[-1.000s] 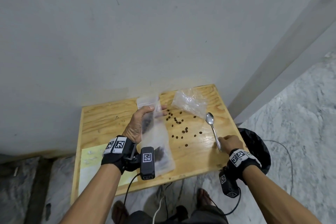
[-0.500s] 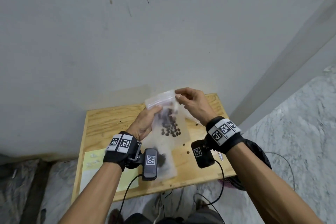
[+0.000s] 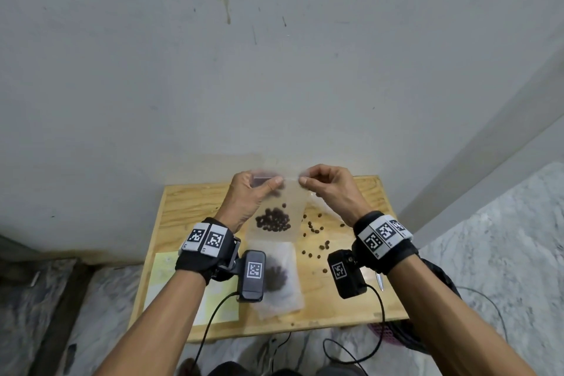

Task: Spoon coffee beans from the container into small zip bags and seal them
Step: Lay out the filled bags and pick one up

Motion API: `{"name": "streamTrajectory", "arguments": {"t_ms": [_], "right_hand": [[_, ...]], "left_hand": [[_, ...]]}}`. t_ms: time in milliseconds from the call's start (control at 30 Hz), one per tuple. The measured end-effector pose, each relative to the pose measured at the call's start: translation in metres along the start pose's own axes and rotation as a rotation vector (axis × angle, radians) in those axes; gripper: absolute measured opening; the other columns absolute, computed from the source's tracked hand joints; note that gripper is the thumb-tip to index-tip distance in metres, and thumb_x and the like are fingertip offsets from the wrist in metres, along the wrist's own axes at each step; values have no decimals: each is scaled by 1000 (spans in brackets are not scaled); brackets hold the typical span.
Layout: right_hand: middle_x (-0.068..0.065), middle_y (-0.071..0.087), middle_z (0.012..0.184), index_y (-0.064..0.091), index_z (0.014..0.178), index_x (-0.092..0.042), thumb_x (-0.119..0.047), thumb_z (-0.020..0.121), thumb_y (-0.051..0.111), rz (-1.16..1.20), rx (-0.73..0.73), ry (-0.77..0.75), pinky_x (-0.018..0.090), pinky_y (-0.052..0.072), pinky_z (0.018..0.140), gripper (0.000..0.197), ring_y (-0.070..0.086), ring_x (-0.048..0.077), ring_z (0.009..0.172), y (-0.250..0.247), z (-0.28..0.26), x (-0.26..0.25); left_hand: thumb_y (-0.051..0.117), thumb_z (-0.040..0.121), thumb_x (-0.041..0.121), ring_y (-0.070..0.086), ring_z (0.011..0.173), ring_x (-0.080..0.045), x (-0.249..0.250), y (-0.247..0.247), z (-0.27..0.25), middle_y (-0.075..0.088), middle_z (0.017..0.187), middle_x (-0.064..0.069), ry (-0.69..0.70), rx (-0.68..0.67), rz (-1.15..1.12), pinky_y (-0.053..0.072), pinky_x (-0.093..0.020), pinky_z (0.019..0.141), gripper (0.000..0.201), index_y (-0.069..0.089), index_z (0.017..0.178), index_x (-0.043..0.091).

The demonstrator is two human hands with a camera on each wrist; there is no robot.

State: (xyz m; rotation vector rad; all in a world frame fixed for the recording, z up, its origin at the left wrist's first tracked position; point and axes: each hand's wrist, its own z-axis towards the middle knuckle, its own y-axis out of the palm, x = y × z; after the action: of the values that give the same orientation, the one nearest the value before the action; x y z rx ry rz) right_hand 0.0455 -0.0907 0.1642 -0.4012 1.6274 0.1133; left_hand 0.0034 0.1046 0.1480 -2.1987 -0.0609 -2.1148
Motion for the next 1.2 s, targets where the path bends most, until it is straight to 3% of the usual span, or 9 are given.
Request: {"name": "streamTrajectory", "arguments": {"t_ms": [133, 200, 367, 500, 633, 733, 867, 1200], "right_hand": [[15, 72, 90, 72, 86, -11, -20, 83, 75, -30, -27, 13, 36, 55, 83, 9, 67, 20, 83, 2, 2, 2], [18, 71, 92, 72, 86, -9, -19, 84, 75, -40, -28, 8, 41, 54, 88, 11, 66, 22, 84, 3, 3, 1], [11, 70, 84, 71, 82, -12, -18, 84, 74, -61, -12, -7, 37, 54, 81, 7, 65, 18, 78, 3, 3, -2], [2, 64, 77, 69, 80, -12, -16, 86, 72, -69, 9, -25, 26, 48, 71, 7, 60, 12, 72, 5, 0, -4], [8, 67, 83, 70, 84, -10, -16, 86, 72, -12, -40, 5, 38, 53, 80, 7, 64, 20, 79, 5, 2, -3], [5, 68, 81, 71, 85, -7, -14, 85, 72, 14, -34, 15, 32, 54, 78, 7, 65, 17, 79, 4, 2, -3], [0, 66, 76, 70, 82, -9, -9, 85, 72, 44, 15, 13, 24, 49, 72, 3, 63, 12, 75, 1, 4, -4], [4, 69, 75, 71, 83, -7, -9, 80, 76, 145, 21, 48, 31, 52, 75, 6, 65, 17, 74, 5, 2, 1]], "left_hand": [[76, 83, 20, 72, 82, -24, 3, 2, 1, 76, 88, -8, 12, -23, 37, 57, -37, 83, 18, 74, 95, 7], [78, 82, 20, 72, 88, -27, 3, 3, 2, 76, 90, -9, 6, -25, 25, 57, -39, 85, 22, 74, 97, 4], [79, 81, 22, 72, 91, -26, 6, 4, 4, 77, 92, -7, -7, -21, 32, 58, -39, 84, 24, 73, 96, 5], [79, 80, 20, 71, 83, -19, 8, 6, 5, 76, 87, -2, 2, -3, 37, 56, -36, 81, 8, 75, 84, 14], [79, 80, 18, 70, 84, -22, 5, 5, 5, 76, 87, -4, -7, -3, 16, 57, -39, 82, 3, 76, 80, 18], [77, 82, 18, 70, 83, -23, 2, 2, 5, 76, 87, -6, -40, -31, -24, 57, -37, 78, 6, 76, 86, 14], [73, 86, 15, 66, 77, -15, -2, -1, 5, 72, 79, -2, -43, 9, -87, 53, -24, 68, 5, 74, 87, 10], [71, 86, 11, 65, 70, -8, -7, 0, 4, 70, 74, -1, -14, 32, -56, 52, -21, 64, 4, 73, 84, 8]]}}
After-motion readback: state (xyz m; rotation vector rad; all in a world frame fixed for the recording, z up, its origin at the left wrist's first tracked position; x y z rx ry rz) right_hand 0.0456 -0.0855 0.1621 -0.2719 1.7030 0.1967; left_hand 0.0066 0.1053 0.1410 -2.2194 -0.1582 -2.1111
